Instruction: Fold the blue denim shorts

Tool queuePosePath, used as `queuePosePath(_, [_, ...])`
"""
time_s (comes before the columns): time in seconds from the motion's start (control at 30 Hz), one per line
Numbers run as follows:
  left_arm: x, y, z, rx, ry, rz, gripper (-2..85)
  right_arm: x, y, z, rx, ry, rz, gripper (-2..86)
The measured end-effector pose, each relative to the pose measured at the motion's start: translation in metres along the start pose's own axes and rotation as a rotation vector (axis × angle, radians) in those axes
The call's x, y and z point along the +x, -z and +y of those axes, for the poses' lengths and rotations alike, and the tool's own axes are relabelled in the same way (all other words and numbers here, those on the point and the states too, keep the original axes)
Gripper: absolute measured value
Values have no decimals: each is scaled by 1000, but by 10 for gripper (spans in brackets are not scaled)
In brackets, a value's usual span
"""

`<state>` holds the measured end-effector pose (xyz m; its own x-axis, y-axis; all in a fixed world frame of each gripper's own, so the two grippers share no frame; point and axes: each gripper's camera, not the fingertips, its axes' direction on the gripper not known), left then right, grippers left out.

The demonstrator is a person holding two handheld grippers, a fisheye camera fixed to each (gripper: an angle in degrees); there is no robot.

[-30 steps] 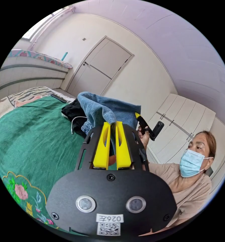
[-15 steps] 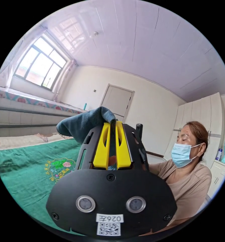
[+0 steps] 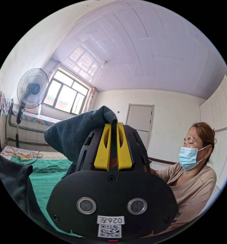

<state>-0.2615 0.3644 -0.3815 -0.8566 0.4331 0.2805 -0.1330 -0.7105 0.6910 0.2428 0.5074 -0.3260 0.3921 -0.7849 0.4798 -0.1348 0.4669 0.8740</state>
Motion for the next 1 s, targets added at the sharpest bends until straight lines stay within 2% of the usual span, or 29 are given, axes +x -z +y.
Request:
queuePosePath(0.13, [-14, -67, 52, -109, 68, 59, 21, 76, -19, 33, -110, -103, 84, -4])
queuePosePath(0.23, [-36, -186, 146, -363, 209, 163, 28, 162, -26, 86, -271, -282, 230, 8])
queuePosePath(0.3, [-55, -282, 257, -670, 371, 209, 33, 216, -22, 124, -360, -416, 333, 6])
queuePosePath(0.4, [-75, -334, 382, -949, 536, 250, 34, 290, 10, 173, -315, -619, 374, -5])
queuePosePath(0.43, [-78, -334, 399, -949, 568, 276, 34, 316, 22, 175, -299, -683, 307, -5])
queuePosePath(0.47, [-82, -324, 421, -877, 623, 324, 33, 324, 28, 172, -275, -684, 282, -5])
queuePosePath(0.5, [-86, -309, 432, -787, 654, 359, 32, 337, 38, 165, -231, -670, 279, -4])
queuePosePath(0.6, [-87, -289, 448, -698, 696, 379, 30, 354, 32, 141, -236, -578, 284, 11])
queuePosePath(0.8, [-45, -304, 468, -779, 554, 317, 30, 378, -41, 130, -313, -537, 92, 110])
queuePosePath(1.0, [3, -322, 480, -916, 351, 252, 21, 411, -100, 128, -395, -512, 145, 131])
